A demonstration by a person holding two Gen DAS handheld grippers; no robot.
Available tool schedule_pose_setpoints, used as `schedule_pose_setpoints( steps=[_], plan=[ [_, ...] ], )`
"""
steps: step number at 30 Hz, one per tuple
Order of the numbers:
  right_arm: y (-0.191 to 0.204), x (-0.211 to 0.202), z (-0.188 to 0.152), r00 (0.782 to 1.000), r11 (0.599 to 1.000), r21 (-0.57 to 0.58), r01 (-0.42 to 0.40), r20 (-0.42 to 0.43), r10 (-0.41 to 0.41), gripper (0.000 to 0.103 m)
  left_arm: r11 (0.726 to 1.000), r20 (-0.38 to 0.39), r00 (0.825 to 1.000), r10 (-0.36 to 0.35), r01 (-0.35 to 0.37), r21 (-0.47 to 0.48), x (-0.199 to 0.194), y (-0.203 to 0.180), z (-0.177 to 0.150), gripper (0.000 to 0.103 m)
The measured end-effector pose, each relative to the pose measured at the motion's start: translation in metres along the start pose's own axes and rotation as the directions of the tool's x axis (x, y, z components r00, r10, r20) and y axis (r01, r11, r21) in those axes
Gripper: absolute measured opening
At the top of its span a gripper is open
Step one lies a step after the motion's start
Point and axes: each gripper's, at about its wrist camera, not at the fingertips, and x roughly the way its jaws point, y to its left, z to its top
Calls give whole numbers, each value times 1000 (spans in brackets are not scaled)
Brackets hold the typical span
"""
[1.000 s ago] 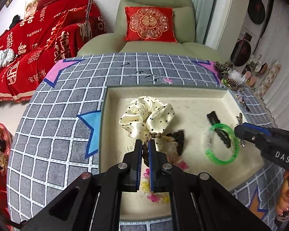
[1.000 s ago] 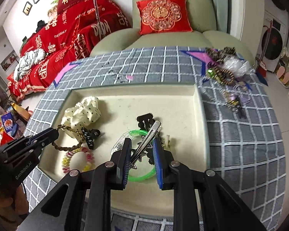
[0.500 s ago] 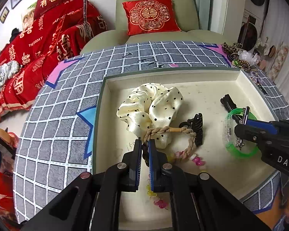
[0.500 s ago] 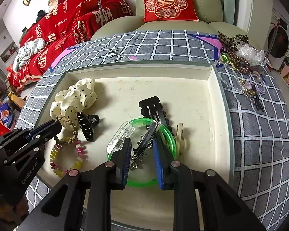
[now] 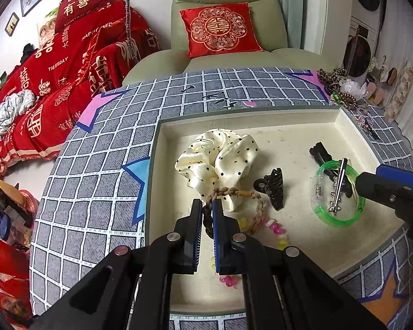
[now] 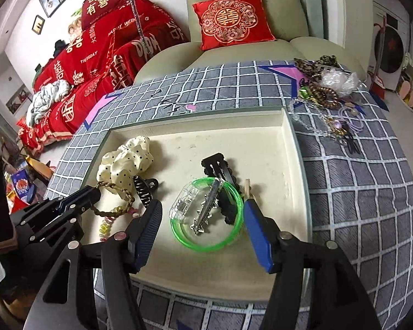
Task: Organize jewelry
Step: 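Carry the rope bracelet and silver clip into the tray and open both tools, then withdraw both tools from the tray toward the yellow cord bracelet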
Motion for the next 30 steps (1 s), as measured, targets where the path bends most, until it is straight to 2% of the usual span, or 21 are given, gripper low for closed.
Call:
schedule_pose_setpoints(
  steps=[6,7,8,9,11,16,19,30],
  plan=[
    [-3,-14,-7,1000,1000,21,9,7,-10,65,1000,-8,1000,-12,12,-5,-1,-2,-1,15],
    [-4,-16,-8,1000,1000,25,9,7,-9,65,1000,-9,1000,-13,13,-6,-1,-2,-1,22],
    [-5,-18,-10,1000,1000,29,10,7,-10,65,1000,-10,1000,-13,13,-6,-2,-3,-1,68],
    [-7,-21,-12,1000,999,33,10,8,-10,65,1000,3,1000,5,-5,-13,-4,-2,-1,103],
    [-8,-24,-15,1000,999,37,9,8,-9,65,1000,57,998,26,-26,-11,-14,-3,-2,103],
    [-12,-33,-21,1000,998,54,15,14,-15,66,1000,64,998,16,-16,5,-24,-7,-3,103],
    [-12,-41,-25,1000,998,68,2,15,-3,83,1000,77,997,10,-10,1,-38,-7,-7,103],
    [3,-78,-60,998,995,81,-55,30,53,87,999,66,997,-32,33,-19,-96,-6,-51,103]
  ],
)
